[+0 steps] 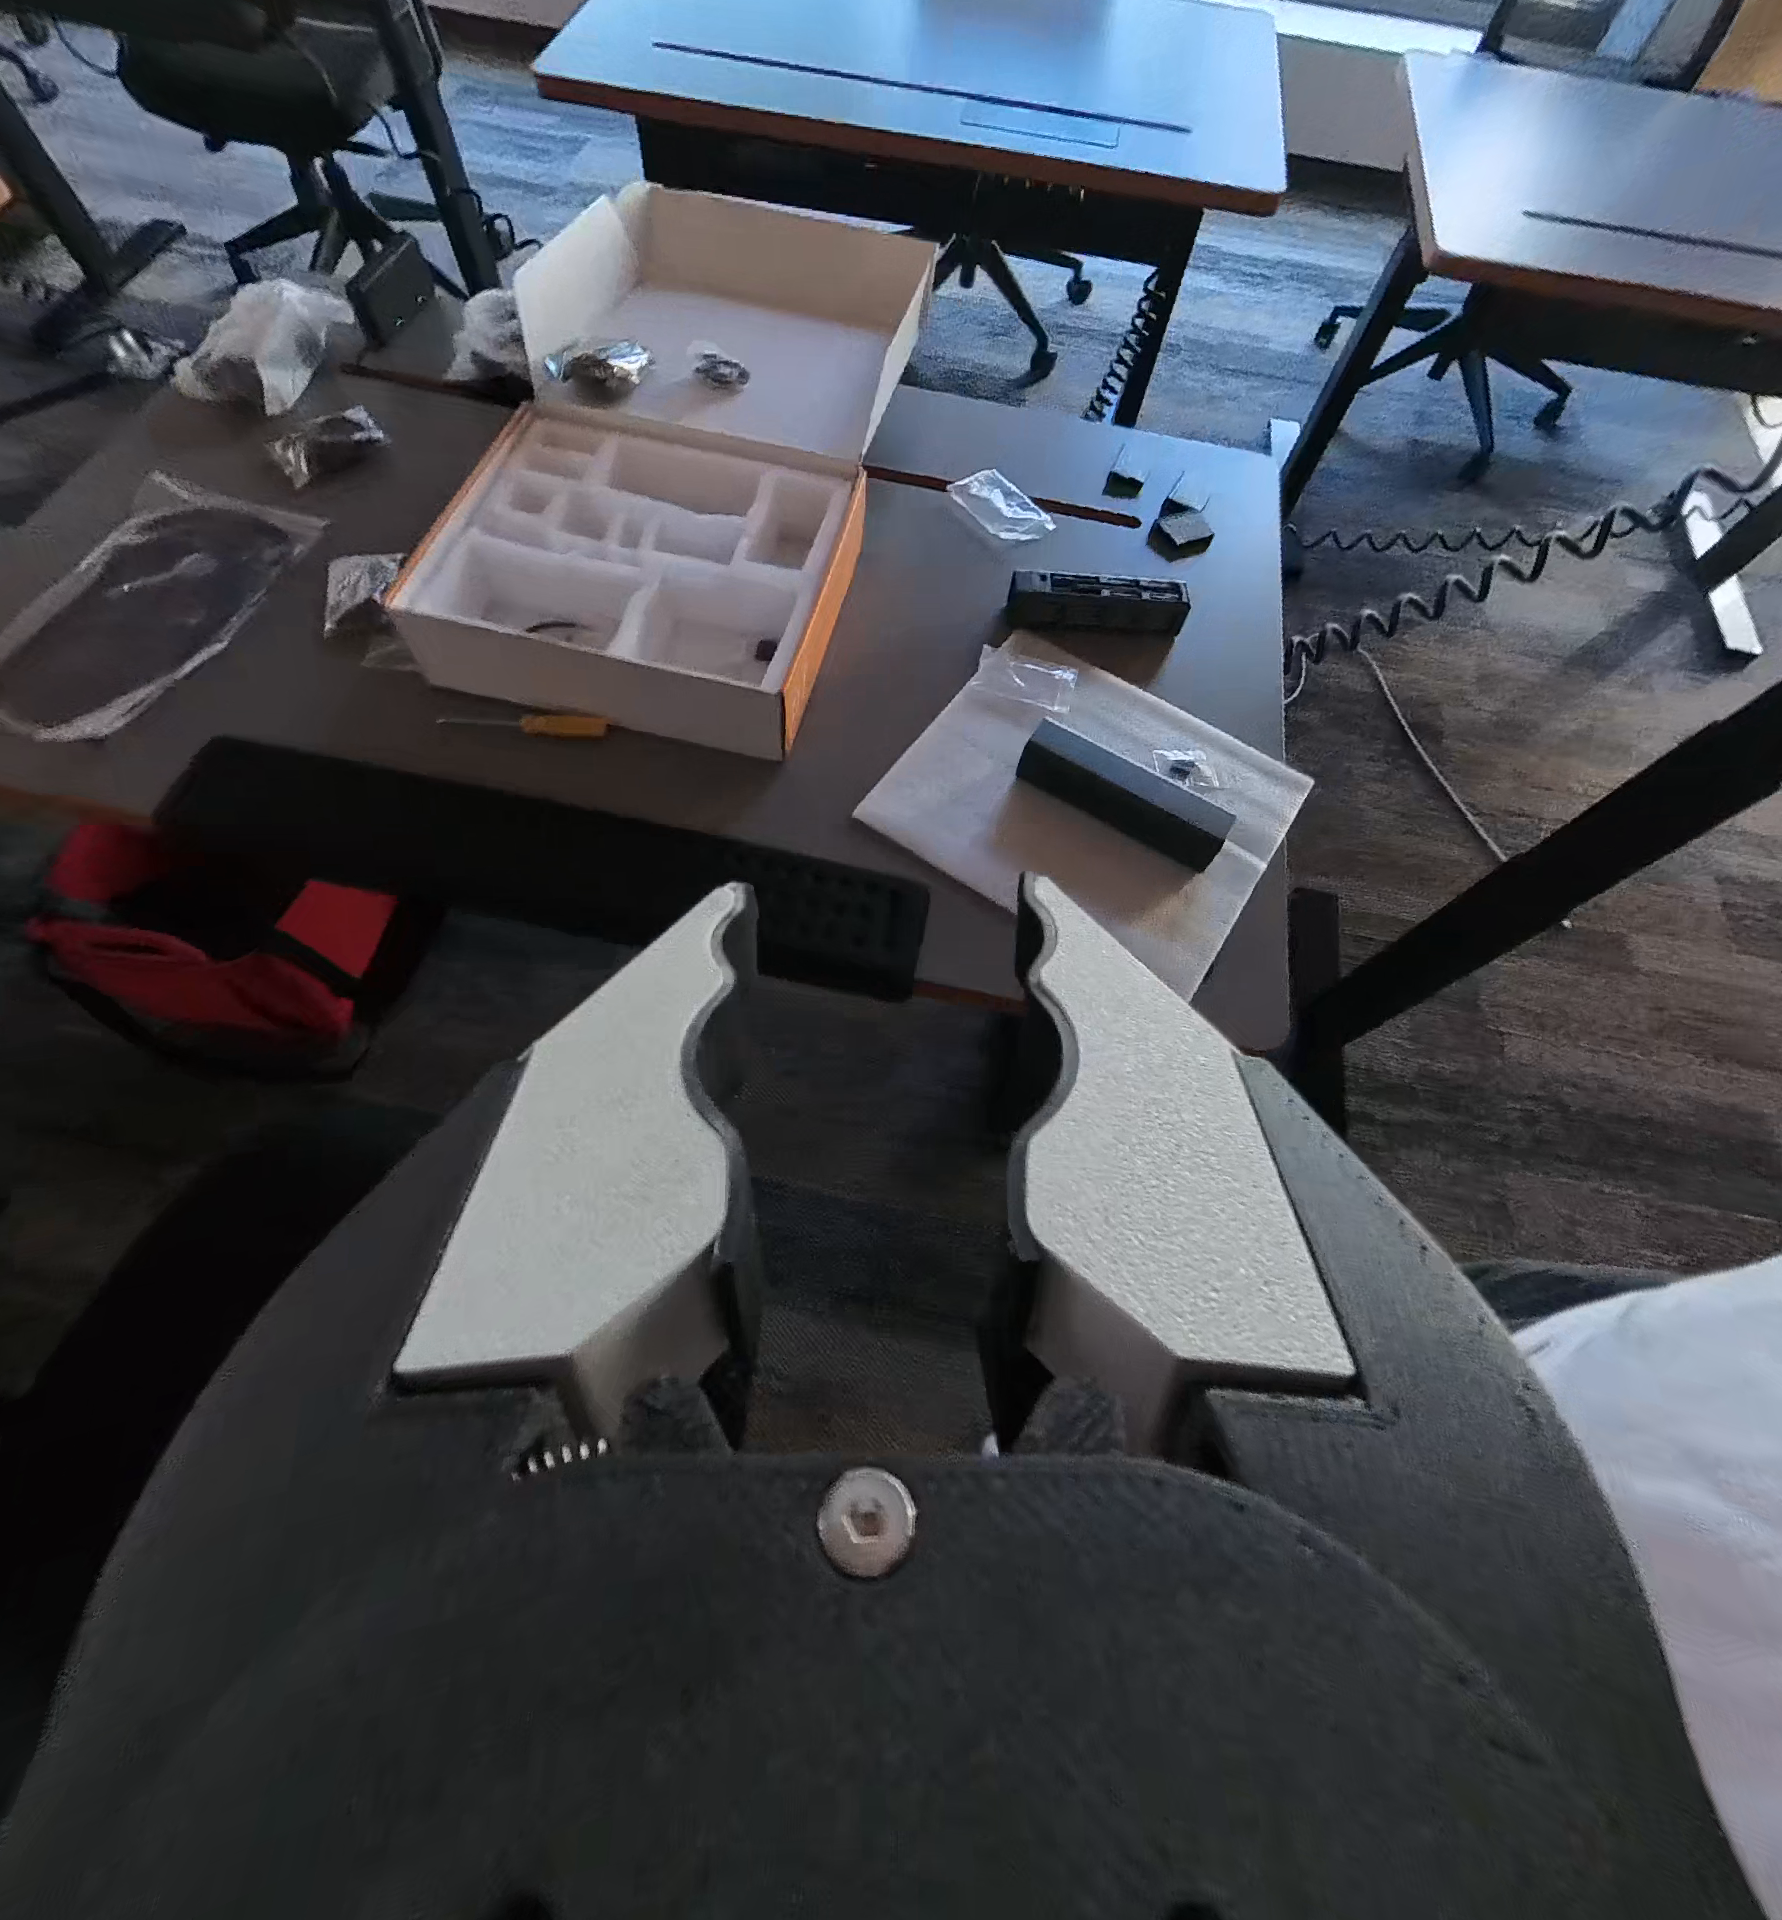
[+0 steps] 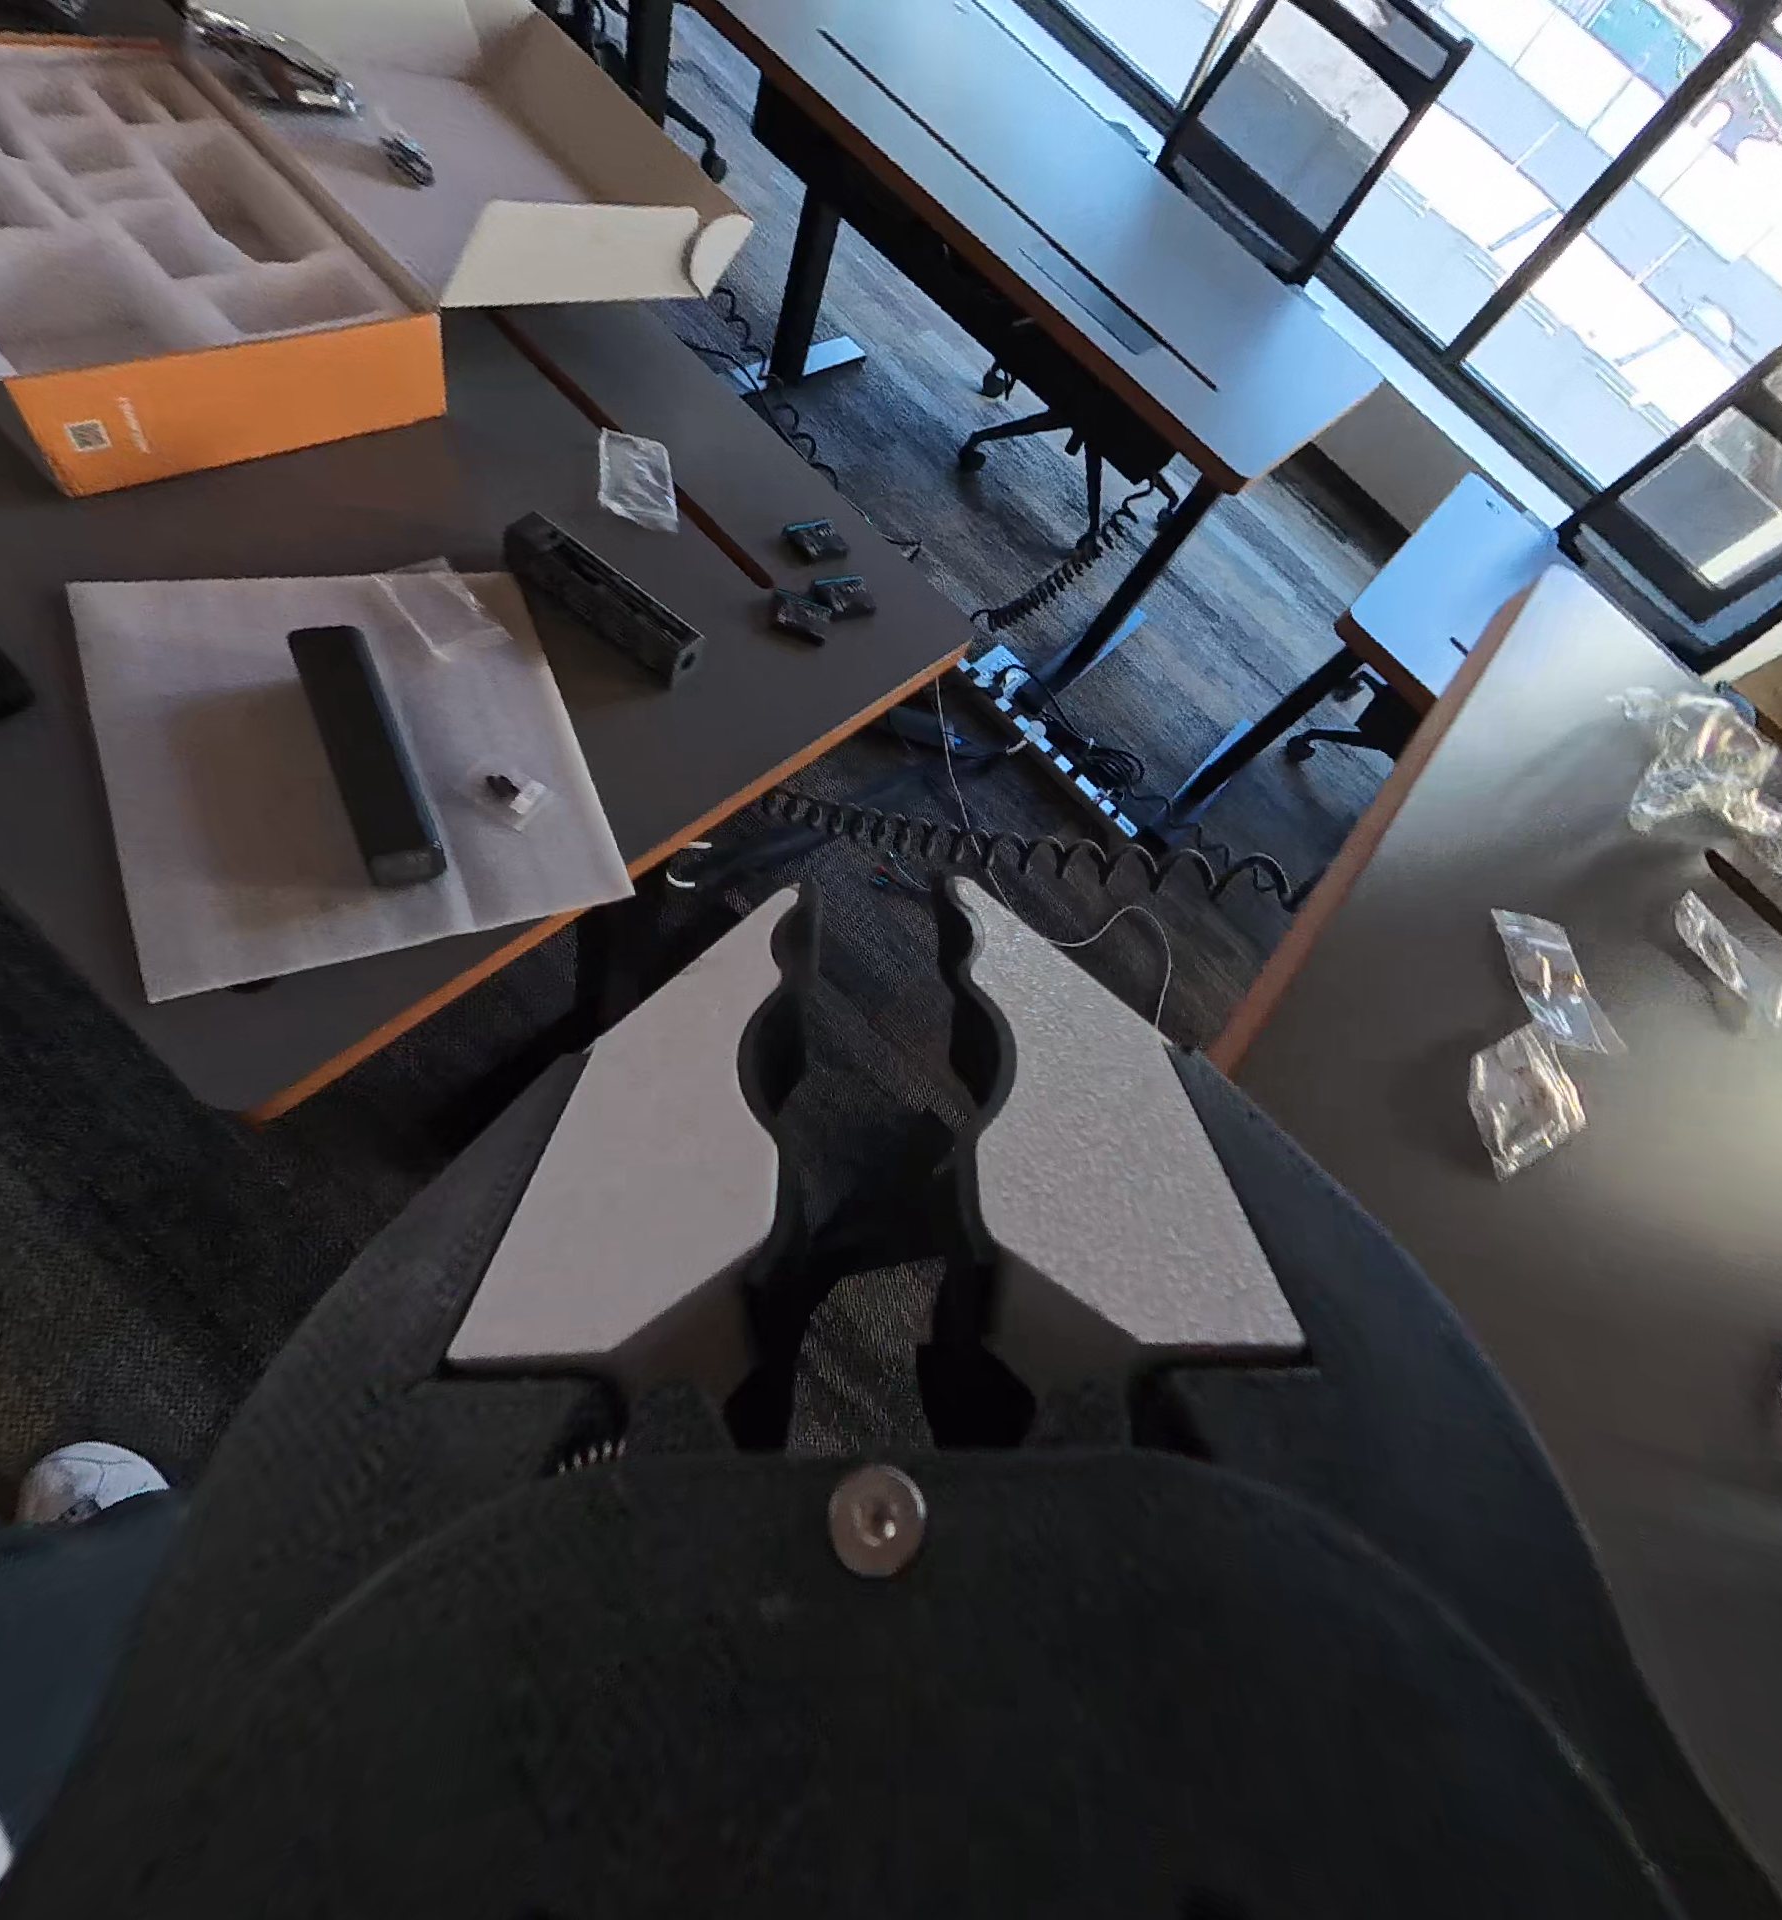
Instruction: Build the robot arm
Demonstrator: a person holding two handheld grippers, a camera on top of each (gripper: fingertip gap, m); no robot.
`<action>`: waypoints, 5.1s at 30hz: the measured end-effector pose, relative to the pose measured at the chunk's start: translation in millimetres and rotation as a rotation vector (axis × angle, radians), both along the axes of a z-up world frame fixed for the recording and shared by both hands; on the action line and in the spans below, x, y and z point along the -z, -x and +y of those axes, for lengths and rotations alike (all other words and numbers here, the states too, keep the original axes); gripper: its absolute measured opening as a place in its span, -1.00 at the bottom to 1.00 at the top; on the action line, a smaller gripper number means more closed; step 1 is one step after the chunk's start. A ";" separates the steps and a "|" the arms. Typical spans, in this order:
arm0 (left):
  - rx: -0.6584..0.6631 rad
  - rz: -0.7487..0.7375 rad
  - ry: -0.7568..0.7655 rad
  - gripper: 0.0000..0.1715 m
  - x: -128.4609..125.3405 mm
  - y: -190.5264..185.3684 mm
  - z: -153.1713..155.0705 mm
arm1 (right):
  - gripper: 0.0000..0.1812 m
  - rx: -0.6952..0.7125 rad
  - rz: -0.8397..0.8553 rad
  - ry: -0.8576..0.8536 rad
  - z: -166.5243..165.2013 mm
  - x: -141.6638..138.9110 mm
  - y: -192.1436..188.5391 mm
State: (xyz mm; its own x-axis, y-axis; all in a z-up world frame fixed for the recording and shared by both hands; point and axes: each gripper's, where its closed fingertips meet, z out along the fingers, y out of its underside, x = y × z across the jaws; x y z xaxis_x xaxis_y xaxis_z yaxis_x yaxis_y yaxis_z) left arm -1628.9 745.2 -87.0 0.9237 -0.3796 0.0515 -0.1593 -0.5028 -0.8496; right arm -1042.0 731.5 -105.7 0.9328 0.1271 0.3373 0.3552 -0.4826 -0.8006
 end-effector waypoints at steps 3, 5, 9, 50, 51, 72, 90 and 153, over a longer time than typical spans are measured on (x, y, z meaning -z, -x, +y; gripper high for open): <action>0.010 0.010 -0.028 -0.43 -8.4 -30.5 16.7 | -0.74 0.022 -0.024 0.005 -4.4 1.0 -34.3; 0.024 -0.030 -0.055 -0.44 -18.4 -58.1 26.1 | -0.73 0.042 -0.035 0.014 -7.7 -3.6 -60.5; 0.061 -0.032 -0.076 -0.44 -28.7 -111.5 46.3 | -0.73 0.086 -0.083 -0.009 -23.0 -20.7 -123.3; 0.138 0.197 -0.008 -0.39 -61.6 -246.6 103.9 | -0.82 -0.163 0.178 0.028 49.1 -3.4 -170.2; 0.112 0.192 -0.012 -0.39 -61.7 -233.2 100.0 | -0.86 -0.201 0.160 0.009 57.9 -6.6 -155.6; -0.225 0.134 0.091 -0.63 -21.2 207.0 33.4 | -0.95 -0.623 0.385 0.069 250.2 82.8 346.3; -0.293 0.009 0.100 -0.59 -11.7 327.1 234.2 | -0.74 -0.680 0.287 0.516 447.1 254.5 461.8; 0.204 -0.099 0.052 -0.61 71.2 287.8 244.7 | -0.71 0.022 -0.254 0.018 249.0 109.6 317.3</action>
State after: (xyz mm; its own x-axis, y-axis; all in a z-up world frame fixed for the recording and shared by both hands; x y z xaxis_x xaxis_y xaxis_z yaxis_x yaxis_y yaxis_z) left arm -1916.7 989.9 -158.2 0.8175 -0.5525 0.1624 -0.1796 -0.5125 -0.8397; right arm -1359.4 980.5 -215.3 0.8211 0.1159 0.5589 0.5330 -0.5058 -0.6783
